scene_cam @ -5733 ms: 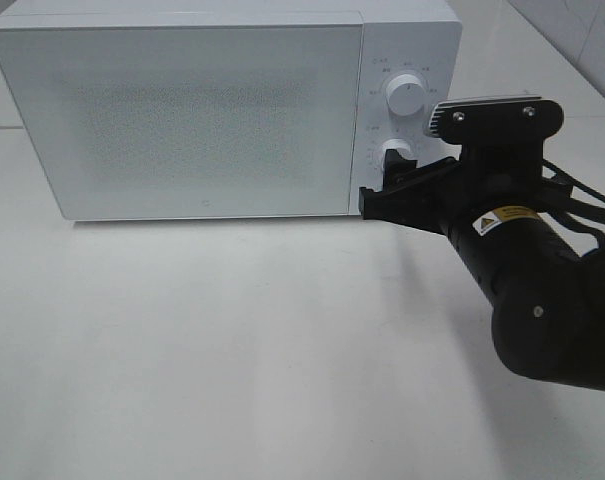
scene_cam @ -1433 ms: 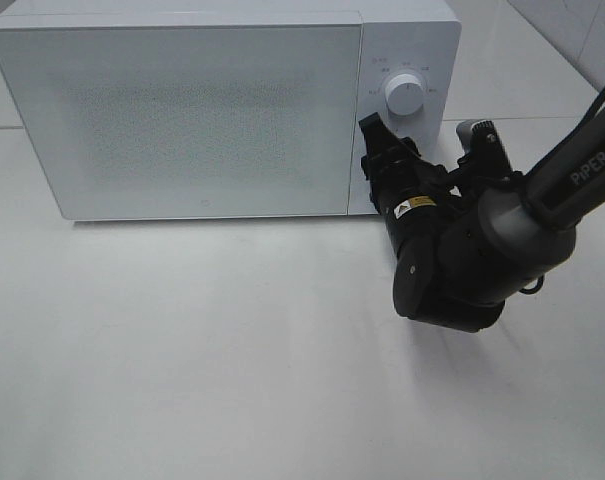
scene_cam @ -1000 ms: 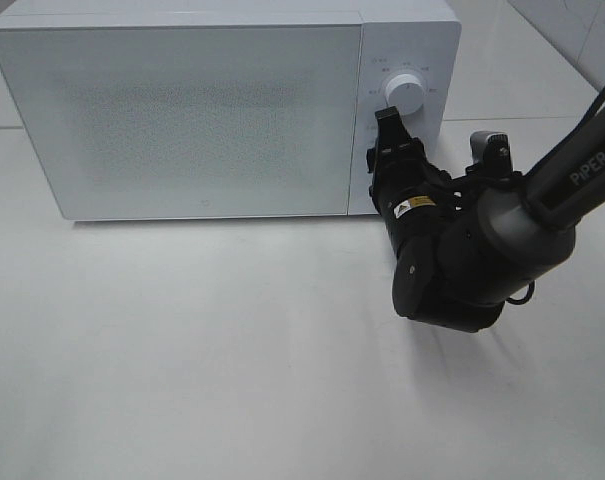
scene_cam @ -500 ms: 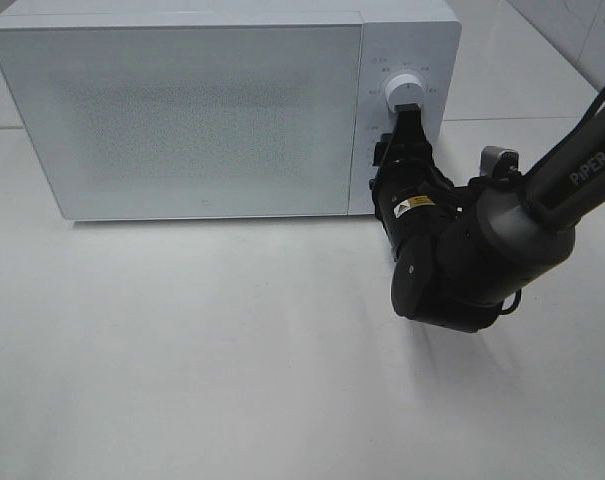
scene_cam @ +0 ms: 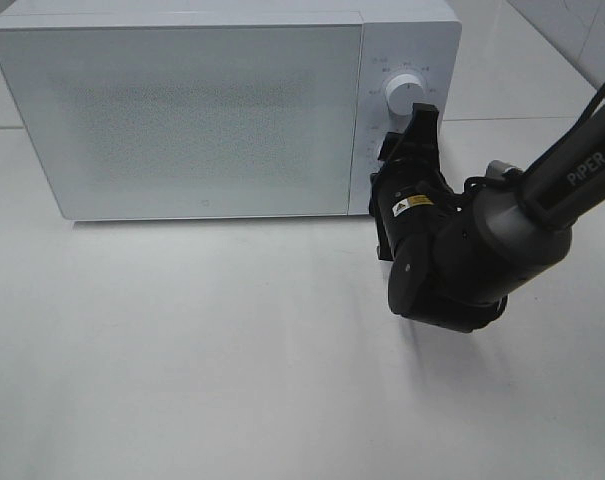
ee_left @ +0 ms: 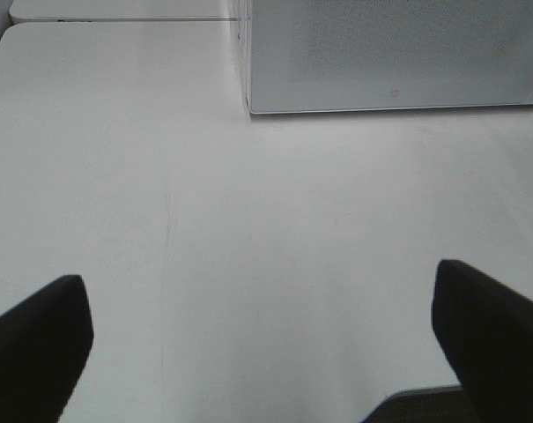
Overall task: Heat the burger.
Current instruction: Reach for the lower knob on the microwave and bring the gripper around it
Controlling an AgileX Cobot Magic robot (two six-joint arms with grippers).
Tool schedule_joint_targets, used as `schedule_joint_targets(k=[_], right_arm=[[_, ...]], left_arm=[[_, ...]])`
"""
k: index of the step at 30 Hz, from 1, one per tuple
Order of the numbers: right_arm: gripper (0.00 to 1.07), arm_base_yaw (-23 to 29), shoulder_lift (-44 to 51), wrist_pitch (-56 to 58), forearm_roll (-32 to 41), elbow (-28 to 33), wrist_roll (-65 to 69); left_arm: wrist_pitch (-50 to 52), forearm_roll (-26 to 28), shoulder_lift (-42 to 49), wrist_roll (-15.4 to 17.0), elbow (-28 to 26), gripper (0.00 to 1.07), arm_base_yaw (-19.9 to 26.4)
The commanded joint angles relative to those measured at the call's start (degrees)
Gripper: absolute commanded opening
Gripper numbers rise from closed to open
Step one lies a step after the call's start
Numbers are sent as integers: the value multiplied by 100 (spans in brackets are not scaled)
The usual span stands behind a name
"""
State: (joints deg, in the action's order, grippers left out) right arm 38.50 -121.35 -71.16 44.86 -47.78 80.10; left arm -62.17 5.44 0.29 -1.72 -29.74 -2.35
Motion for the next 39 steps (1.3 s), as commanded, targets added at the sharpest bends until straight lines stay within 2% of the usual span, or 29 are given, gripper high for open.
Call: schedule_joint_targets(k=[1,13,20,27,28,29,30,32,33,35,36,37,38,39], right_arm=[[1,17,23,-865,-189,-103,46],[7,17,23,-871,-160,-103,-166],[12,17,29,-882,189,-103,-269],[26,17,29,-882,315,-103,-332],[32,17,29,-882,378,-103,-390],[32,17,29,-882,378,-103,-390],[37,17,34,-877,413,-103,-441],[40,17,40,-859,424,-103,-453],[46,17,69,-837,430,-103,-516],[48,17,69,-831,441,-103,-579],[55,17,86,-825,441,-103,-716],[55,17,86,-825,441,-103,-716],[65,17,109,-814,441,-103,-905],[65,17,109,-814,441,-103,-905]], left_arm=[[80,11,103,29,11,101,0],[80,11,103,29,11,101,0],[80,11,103,29,11,101,0],[80,11,103,29,11,101,0],[80,11,103,29,11,101,0],[80,11,103,29,11,101,0],[80,11,103,29,11,101,0],[80,11,103,29,11,101,0],[80,11,103,29,11,101,0],[80,11,103,29,11,101,0],[80,11,103,29,11,101,0],[80,11,103,29,11,101,0],[80,11,103,29,11,101,0],[80,11,103,29,11,101,0]])
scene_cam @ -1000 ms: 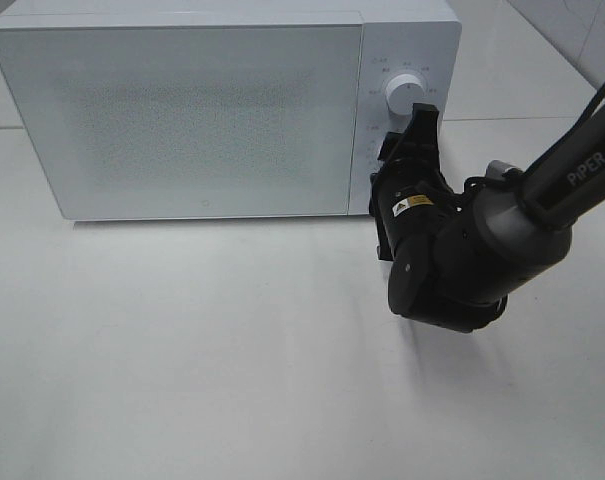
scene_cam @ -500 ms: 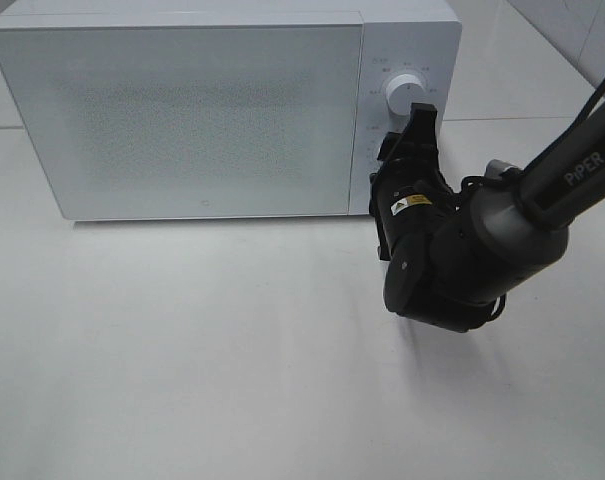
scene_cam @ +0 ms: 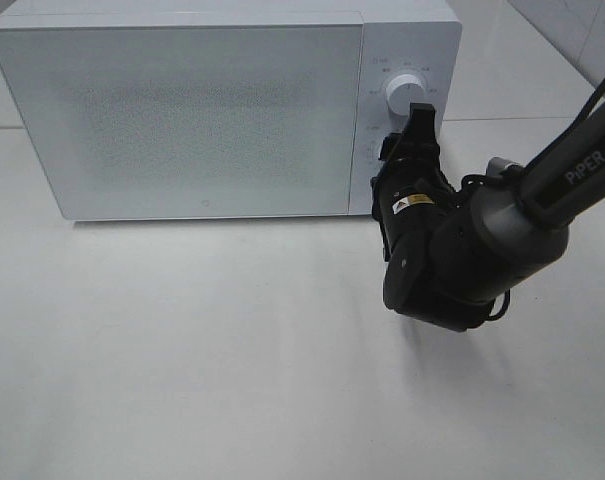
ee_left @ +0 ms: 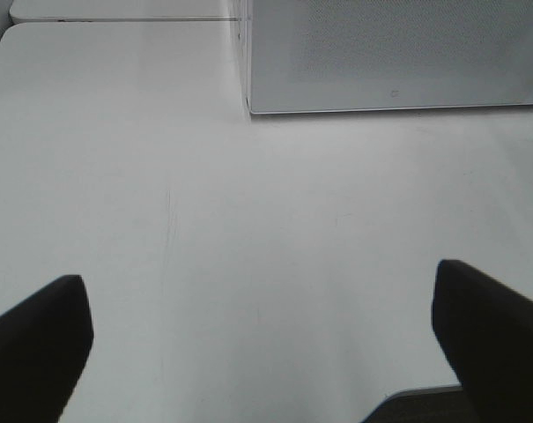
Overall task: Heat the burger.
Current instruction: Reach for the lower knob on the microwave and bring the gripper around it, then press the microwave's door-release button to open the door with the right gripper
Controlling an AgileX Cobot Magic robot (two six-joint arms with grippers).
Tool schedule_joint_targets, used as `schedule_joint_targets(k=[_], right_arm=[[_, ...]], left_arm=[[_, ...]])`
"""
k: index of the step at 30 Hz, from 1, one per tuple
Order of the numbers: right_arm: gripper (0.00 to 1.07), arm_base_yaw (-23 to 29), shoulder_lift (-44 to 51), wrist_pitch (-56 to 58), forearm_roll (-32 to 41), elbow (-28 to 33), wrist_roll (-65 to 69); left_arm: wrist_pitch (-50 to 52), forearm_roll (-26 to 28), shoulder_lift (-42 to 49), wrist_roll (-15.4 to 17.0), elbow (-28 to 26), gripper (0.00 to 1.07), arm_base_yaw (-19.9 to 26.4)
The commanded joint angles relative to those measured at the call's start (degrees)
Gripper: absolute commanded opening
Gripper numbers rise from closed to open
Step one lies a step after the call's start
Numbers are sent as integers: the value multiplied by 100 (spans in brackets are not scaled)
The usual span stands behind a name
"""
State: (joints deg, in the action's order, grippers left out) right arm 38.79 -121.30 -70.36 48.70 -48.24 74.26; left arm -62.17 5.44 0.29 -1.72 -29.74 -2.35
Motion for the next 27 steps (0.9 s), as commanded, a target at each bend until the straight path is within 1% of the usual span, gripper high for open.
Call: schedule_joint_targets(k=[1,2,3,4,6,7,11,13,14,15,16,18,19,21,24,26,27], right_arm=[[69,-6,138,-819,52,-57,-447],[78,0,201,-602,23,-57,-550],[78,0,201,-602,23,-57,-550],[83,0,281,-309,-97,-52,-613],[83,0,327,-223,-160,-34,-659],[83,0,418,-149,-286,74,-831],[80,11,567,-115,-327,292,-894],[78,11,739,97,-556,619,-900],[78,11,739,97,-556,619,-900],[77,11,894,304,-665,808,-917],[77,11,894,304,-665,808,-917],[77,11,1134,487,-808,1112,-1031],[77,11,1134,487,-808,1112,-1031],[76,11,1415,705,-1037,1415,-1261],[76,11,1604,963,-1175,1593,-1461],[76,11,1925,1495,-1364,1788,-1971],[76,11,1925,1495,-1364,1788,-1971]], left_arm=[[80,11,103,29,11,101,0],[80,11,103,29,11,101,0],[80,11,103,29,11,101,0],[80,11,103,29,11,101,0],[80,11,103,29,11,101,0],[80,6,103,29,11,101,0],[80,6,103,29,11,101,0],[80,6,103,29,11,101,0],[80,6,103,29,11,101,0],[80,6,103,29,11,101,0],[80,6,103,29,11,101,0],[80,6,103,29,11,101,0],[80,6,103,29,11,101,0],[80,6,103,29,11,101,0],[80,6,103,29,11,101,0],[80,6,103,29,11,101,0],[80,6,103,29,11,101,0]])
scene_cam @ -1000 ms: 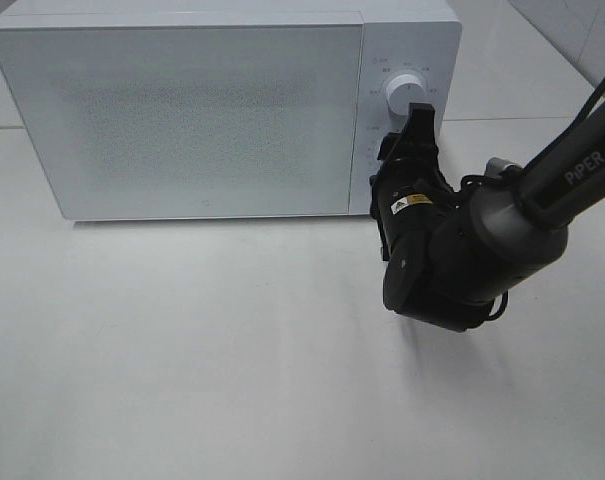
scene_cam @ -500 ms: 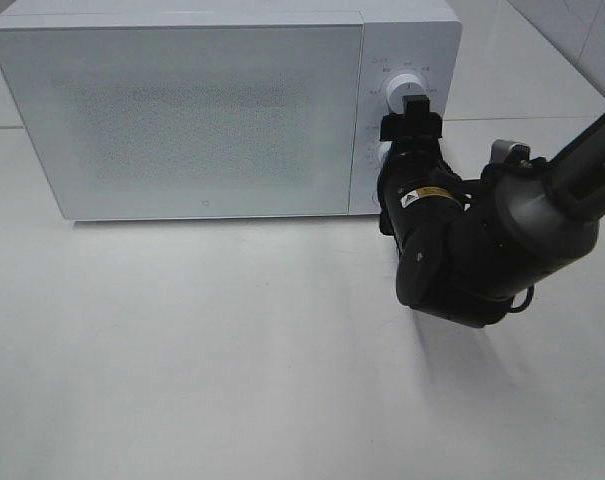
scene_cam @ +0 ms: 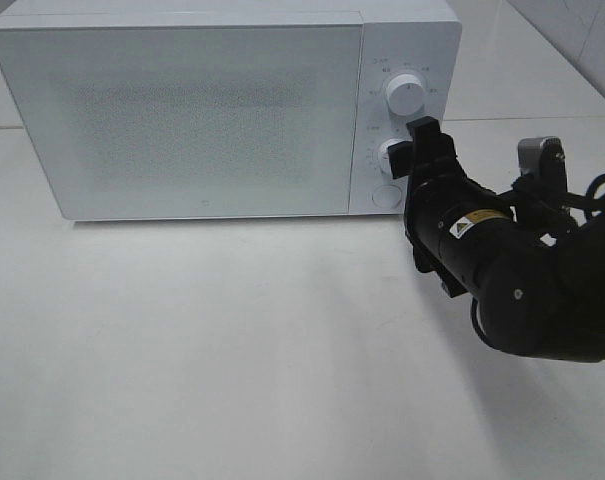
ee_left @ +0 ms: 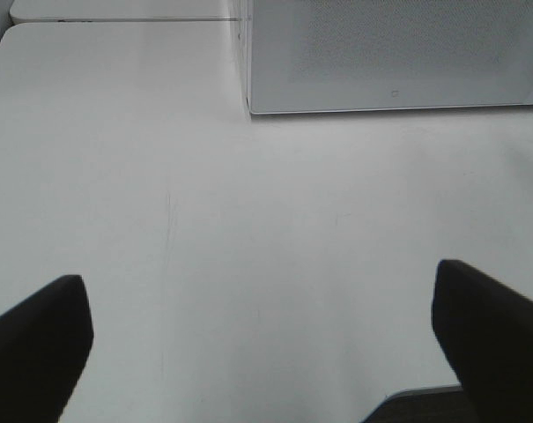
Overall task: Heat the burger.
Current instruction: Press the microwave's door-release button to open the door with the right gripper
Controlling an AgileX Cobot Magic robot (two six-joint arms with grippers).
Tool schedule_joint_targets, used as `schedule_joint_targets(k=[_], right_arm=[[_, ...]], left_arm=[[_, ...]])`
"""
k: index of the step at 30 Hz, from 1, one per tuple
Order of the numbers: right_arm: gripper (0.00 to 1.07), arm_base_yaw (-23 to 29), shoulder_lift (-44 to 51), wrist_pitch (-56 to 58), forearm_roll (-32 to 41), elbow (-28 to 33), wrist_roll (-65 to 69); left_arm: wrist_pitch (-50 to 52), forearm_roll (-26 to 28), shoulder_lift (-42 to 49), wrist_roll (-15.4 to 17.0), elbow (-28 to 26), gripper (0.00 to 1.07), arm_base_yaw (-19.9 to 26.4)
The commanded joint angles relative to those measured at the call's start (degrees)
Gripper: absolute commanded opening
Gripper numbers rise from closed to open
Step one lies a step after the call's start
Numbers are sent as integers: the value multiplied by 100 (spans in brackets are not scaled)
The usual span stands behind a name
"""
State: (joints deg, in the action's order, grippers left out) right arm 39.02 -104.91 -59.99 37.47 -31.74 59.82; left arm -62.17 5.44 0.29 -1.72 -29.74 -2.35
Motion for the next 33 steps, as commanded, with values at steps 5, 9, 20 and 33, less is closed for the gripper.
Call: schedule_joint_targets(k=[5,9,20,33], right_arm=[[76,-34,796,1564,-395,241,-1833],[76,-52,1220,2573,-372,218,-3466],[76,-882,1753,5265,-1255,-40,-5638],[76,-1100,1753,9276,-3747,-1318,-5495]], left_arm=[[80,6,103,29,11,101,0],[80,6,103,29,11,101,0],[80,6,103,29,11,101,0],[80,6,103,29,11,101,0]])
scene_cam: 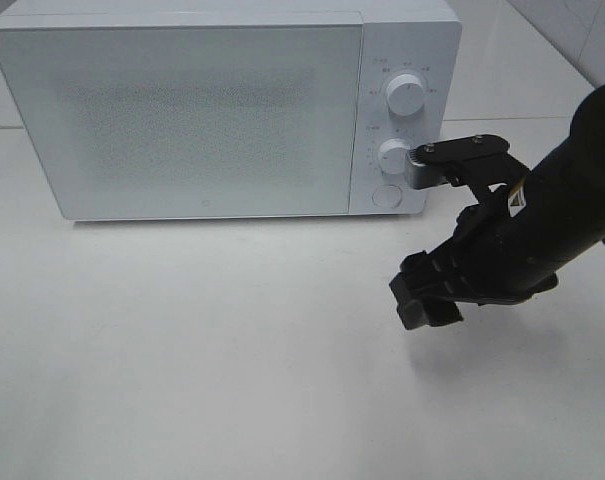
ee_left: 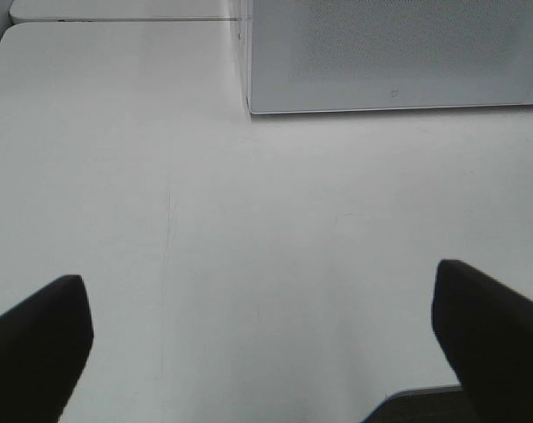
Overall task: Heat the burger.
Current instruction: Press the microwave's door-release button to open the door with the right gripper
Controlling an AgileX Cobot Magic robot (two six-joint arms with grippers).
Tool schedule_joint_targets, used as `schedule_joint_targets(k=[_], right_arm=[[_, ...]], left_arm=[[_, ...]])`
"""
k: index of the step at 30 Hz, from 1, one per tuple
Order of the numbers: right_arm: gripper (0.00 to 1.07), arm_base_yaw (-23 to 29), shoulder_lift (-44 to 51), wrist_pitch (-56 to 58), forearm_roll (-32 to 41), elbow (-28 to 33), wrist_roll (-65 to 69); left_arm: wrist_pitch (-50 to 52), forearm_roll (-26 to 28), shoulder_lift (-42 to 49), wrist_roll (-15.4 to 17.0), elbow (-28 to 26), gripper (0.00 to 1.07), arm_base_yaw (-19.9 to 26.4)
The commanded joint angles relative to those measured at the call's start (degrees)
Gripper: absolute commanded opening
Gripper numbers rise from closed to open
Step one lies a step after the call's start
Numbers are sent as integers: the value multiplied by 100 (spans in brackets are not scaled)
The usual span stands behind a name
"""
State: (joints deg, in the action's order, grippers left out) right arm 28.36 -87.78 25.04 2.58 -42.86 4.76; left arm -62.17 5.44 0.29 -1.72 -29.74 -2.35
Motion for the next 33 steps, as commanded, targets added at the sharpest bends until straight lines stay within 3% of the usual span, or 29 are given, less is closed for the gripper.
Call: schedule_joint_targets(k=[1,11,33], right_arm=[[76,-29,46,1226,-292,-327,-6],[76,-17,900,2269,-292,-401,-275],[76,-29,5243,3650,-315,-281,-292]], left_arm=[[80,6,103,29,11,101,0],[80,6,103,29,11,101,0],[80,6,103,29,11,101,0]])
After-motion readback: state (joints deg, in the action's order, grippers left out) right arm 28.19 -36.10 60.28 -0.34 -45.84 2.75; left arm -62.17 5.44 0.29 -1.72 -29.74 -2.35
